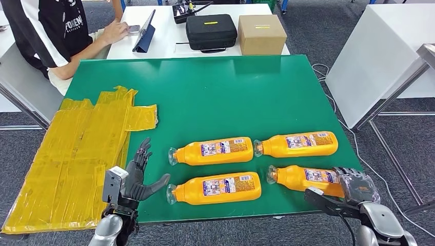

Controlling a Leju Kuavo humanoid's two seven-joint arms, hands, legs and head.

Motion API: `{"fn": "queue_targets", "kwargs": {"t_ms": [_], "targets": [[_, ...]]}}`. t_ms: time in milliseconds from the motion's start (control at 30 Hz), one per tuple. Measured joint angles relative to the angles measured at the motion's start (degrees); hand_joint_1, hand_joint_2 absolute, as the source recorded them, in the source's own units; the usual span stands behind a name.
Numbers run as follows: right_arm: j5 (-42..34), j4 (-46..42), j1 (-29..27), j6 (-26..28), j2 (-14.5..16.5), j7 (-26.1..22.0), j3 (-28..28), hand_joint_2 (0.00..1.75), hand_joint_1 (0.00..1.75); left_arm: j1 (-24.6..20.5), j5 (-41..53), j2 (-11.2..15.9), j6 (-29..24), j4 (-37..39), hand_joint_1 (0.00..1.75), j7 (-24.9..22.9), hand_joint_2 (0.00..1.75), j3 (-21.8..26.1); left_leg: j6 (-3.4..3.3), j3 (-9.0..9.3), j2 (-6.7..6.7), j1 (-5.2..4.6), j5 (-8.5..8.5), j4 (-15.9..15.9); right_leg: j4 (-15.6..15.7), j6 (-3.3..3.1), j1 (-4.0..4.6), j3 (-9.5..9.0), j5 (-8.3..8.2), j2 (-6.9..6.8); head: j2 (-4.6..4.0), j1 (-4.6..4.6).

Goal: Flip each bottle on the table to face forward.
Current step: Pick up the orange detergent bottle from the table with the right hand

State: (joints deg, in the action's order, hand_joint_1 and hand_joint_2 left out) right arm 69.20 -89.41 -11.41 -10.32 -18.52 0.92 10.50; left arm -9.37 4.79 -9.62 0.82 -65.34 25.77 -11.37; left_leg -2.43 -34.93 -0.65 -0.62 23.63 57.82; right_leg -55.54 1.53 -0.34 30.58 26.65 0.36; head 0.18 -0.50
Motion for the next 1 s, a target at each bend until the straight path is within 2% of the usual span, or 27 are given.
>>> {"fn": "queue_targets", "kwargs": {"t_ms": [100, 400, 700, 833, 1000], "targets": [[0.0, 0.0, 0.0, 0.0, -0.3, -0.1, -0.2, 1.75, 1.74, 0.0, -0.1, 0.0, -0.1, 0.3, 0.0, 0.0, 1.75, 0.0, 0.0, 0.02, 0.0, 0.0, 0.0, 0.0, 0.0, 0.0, 0.0, -0.01, 0.0, 0.0, -0.01, 0.0], [-1.2, 0.0, -0.1, 2.1, -0.3, -0.9, -0.4, 1.75, 1.75, -0.2, -0.1, -0.1, -0.1, 1.3, 0.0, -0.2, 1.75, 0.0, 0.0, 0.05, 0.03, 0.0, 0.0, 0.0, 0.0, 0.0, 0.0, -0.04, 0.0, 0.01, 0.01, 0.01], [-7.3, -3.6, -0.7, 6.0, 2.7, -4.8, -1.5, 1.75, 1.75, -0.5, 0.5, -0.2, -0.7, 2.8, 0.0, -0.5, 1.75, 0.0, 0.0, 0.02, 0.05, 0.0, 0.0, 0.0, 0.0, 0.0, 0.0, -0.01, 0.0, 0.02, 0.0, 0.01], [-10.5, -6.0, -1.1, 6.2, 3.9, -6.2, -1.9, 1.75, 1.75, -0.5, 1.6, -0.2, -1.4, 3.7, 0.0, -0.7, 1.75, 0.1, 0.0, -0.03, 0.04, 0.0, 0.0, 0.0, 0.0, 0.0, 0.01, 0.03, 0.0, 0.02, 0.0, 0.02], [-11.0, -7.1, -1.1, 6.3, 4.5, -6.4, -2.0, 1.75, 1.75, -0.5, 1.7, -0.2, -1.5, 4.4, 0.0, -0.8, 1.75, 0.5, 0.0, -0.07, 0.03, -0.02, 0.0, 0.0, 0.0, 0.0, 0.0, 0.05, 0.01, 0.02, -0.01, 0.01]]}}
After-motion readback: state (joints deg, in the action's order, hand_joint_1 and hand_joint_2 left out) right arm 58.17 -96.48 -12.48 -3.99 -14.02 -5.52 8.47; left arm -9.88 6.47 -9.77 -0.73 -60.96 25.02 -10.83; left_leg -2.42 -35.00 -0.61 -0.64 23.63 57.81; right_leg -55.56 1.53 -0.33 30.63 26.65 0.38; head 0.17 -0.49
